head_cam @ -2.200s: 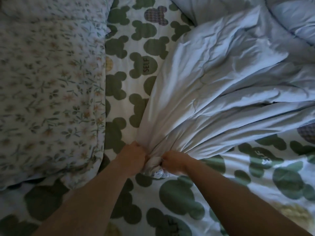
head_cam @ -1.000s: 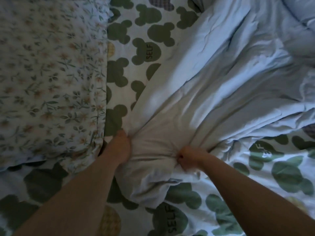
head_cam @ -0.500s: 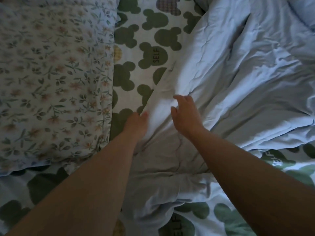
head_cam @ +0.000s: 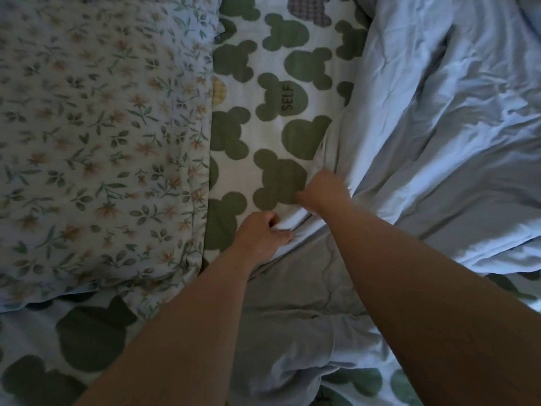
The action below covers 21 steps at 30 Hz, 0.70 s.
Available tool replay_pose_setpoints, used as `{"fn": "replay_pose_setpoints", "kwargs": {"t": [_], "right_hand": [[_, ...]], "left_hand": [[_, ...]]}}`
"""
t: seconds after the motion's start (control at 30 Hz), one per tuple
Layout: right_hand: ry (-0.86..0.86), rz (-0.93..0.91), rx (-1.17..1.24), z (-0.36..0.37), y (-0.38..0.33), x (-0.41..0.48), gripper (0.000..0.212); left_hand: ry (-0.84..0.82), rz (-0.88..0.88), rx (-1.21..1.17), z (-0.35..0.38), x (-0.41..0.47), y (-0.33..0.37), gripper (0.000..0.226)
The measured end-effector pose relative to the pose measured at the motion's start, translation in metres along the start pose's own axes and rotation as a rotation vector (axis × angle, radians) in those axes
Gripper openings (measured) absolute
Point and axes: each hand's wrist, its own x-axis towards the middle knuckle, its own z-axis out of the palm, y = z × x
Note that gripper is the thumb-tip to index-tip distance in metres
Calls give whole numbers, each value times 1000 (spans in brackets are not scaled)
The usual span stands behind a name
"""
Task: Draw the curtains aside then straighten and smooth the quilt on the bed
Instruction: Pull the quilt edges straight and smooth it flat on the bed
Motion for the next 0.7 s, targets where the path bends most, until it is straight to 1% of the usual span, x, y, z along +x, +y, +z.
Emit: {"fn": "replay_pose_setpoints", "kwargs": {"t": [0.03, 0.07, 0.13, 0.2, 0.3, 0.43, 0.53, 0.63, 0.67, 0.7], "right_hand": [[17, 18, -1, -1, -2, 1, 40], [36, 20, 7, -3, -3, 1, 35], [52, -55, 54, -2, -11, 1, 35], [42, -176, 138, -1, -30, -4, 33], [-50, -348, 225, 3, -74, -20, 28], [-250, -499, 239, 22, -124, -47, 29], [-358, -531, 290, 35, -131, -56, 34], [-514, -469, 363, 46, -118, -57, 49], [-507, -450, 382, 49, -112, -58, 49], [-442, -442, 392, 52, -105, -58, 46]], "left_hand": [[-2, -4, -12, -2, 1, -2, 37], [-3, -7, -17, -4, 1, -2, 37], [11, -14, -17, -12, 1, -4, 32], [48, -35, 18, -24, -1, -11, 24], [105, -102, 86, -49, -11, -31, 22], [142, -208, 155, -75, -24, -64, 26], [199, -234, 131, -77, -31, -78, 25], [321, -233, 84, -70, -35, -81, 25], [359, -237, 42, -67, -37, -81, 29], [393, -253, -2, -65, -39, -81, 36]]}}
